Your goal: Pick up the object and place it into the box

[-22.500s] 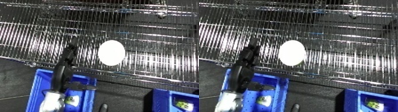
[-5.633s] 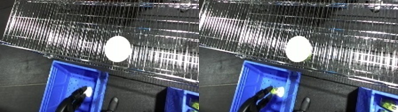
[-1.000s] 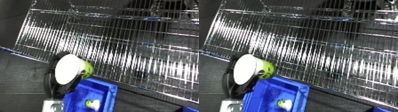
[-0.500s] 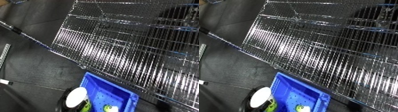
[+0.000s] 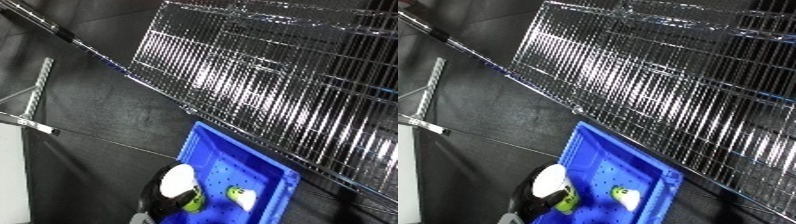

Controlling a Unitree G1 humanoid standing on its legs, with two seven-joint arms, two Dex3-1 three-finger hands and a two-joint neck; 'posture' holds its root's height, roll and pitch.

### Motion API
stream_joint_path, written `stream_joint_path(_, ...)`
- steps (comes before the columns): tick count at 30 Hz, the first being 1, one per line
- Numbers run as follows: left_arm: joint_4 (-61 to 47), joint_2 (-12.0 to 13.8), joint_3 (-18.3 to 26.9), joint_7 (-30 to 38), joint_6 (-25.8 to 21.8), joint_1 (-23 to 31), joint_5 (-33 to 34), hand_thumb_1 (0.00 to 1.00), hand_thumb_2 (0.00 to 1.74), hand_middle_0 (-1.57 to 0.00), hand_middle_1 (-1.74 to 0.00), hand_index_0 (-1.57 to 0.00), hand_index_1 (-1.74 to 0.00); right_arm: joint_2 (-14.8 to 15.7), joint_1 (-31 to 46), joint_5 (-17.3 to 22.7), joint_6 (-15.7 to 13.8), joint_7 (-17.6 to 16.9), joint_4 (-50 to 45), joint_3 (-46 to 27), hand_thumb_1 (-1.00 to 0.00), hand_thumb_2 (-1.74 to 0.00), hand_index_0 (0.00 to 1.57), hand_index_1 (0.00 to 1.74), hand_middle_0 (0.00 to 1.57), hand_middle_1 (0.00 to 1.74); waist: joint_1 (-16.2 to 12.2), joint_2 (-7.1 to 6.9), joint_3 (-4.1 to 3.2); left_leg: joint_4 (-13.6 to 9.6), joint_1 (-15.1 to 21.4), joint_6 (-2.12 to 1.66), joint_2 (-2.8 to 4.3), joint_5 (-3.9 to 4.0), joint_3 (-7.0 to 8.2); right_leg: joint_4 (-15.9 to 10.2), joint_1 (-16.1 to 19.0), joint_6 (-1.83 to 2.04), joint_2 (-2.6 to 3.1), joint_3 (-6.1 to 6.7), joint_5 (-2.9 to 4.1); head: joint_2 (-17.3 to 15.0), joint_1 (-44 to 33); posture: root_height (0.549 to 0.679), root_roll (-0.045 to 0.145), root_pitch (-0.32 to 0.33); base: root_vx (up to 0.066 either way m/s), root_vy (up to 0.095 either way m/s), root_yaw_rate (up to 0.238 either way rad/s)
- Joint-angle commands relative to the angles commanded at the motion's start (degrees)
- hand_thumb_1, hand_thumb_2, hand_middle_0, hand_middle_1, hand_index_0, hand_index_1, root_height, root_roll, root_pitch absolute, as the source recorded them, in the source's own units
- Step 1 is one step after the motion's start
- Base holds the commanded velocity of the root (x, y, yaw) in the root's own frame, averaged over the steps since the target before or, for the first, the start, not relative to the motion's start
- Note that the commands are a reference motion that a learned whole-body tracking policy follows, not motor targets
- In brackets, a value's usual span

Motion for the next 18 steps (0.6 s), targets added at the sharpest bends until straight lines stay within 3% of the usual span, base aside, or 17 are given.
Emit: stream_joint_path(18, 1.08, 0.3, -1.72, 0.53, 3.16, -0.41, 5.1, 0.0, 0.0, 0.0, 0.0, 0.0, 0.0, 0.46, -0.32, 0.26, 0.85, -0.47, -1.13, 0.78, 0.0, 0.0, 0.0, 0.0, 0.0, 0.0, -0.8, 0.32, 0.0, -0.02, 0.49, 0.03, 0.02, -0.53, 0.37, -1.48, 0.86, 0.31, 0.11, 0.21, 0.68, -0.77, 3.12, 0.66, 0.026, 0.044, 0.0, -0.009, -0.015)
